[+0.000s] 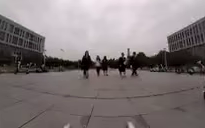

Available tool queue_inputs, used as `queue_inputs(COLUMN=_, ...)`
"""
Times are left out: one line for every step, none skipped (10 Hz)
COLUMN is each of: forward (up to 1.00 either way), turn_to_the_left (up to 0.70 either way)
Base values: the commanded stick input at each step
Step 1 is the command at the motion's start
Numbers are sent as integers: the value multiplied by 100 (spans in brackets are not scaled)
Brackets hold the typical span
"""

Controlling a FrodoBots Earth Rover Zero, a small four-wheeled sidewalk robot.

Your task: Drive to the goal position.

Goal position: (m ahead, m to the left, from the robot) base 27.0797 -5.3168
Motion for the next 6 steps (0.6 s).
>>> queue_inputs(forward=70, turn_to_the_left=1)
queue_inputs(forward=70, turn_to_the_left=1)
queue_inputs(forward=70, turn_to_the_left=1)
queue_inputs(forward=70, turn_to_the_left=0)
queue_inputs(forward=70, turn_to_the_left=0)
queue_inputs(forward=70, turn_to_the_left=0)
